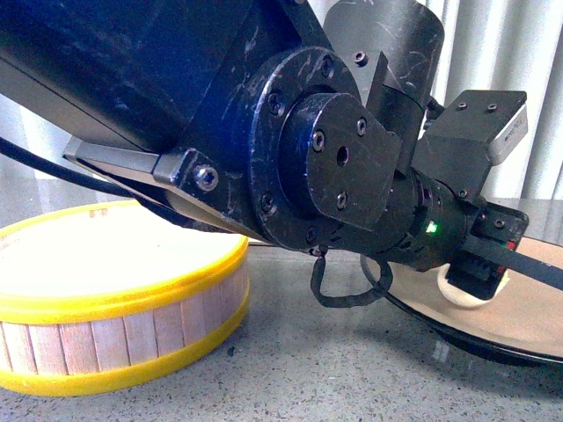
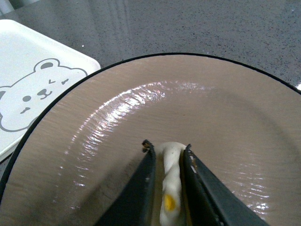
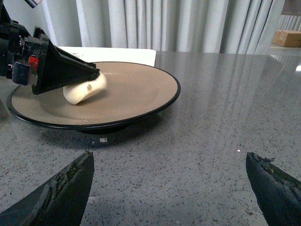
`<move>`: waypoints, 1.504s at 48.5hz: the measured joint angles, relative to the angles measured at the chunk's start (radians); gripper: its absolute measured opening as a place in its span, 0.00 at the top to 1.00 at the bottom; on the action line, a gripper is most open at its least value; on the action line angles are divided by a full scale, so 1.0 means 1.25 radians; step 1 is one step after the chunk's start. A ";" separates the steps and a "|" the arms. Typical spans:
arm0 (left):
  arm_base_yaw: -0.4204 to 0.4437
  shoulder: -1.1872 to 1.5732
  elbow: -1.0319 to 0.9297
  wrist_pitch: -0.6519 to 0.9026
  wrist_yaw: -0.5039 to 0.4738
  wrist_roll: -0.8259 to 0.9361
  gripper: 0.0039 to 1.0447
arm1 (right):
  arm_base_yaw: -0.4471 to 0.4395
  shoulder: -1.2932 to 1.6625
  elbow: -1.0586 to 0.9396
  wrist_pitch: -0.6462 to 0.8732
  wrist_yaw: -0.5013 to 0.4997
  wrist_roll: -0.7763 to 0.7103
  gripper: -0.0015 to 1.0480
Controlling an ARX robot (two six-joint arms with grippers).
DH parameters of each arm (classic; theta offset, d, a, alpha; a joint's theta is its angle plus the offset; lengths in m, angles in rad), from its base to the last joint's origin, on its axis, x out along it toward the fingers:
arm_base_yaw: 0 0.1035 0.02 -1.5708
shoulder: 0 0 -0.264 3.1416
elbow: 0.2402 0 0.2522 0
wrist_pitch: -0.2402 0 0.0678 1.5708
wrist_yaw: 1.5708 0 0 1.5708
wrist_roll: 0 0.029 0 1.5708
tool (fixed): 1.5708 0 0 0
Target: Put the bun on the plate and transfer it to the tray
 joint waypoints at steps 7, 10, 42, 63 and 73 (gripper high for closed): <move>0.002 0.002 0.008 0.005 0.007 -0.007 0.52 | 0.000 0.000 0.000 0.000 0.000 0.000 0.08; 0.006 0.002 0.011 0.006 0.011 -0.018 0.45 | 0.000 0.000 0.000 0.000 0.000 0.000 0.08; 0.267 -0.079 0.102 -0.143 -0.114 -0.252 0.06 | 0.000 0.000 0.000 0.000 0.000 0.000 0.08; 0.312 -0.128 0.056 -0.220 -0.247 -0.229 0.07 | 0.000 0.000 0.000 0.000 0.000 0.000 0.08; 0.357 -0.309 -0.358 0.314 -0.388 -0.182 0.47 | 0.000 0.000 0.000 0.000 0.001 0.000 0.08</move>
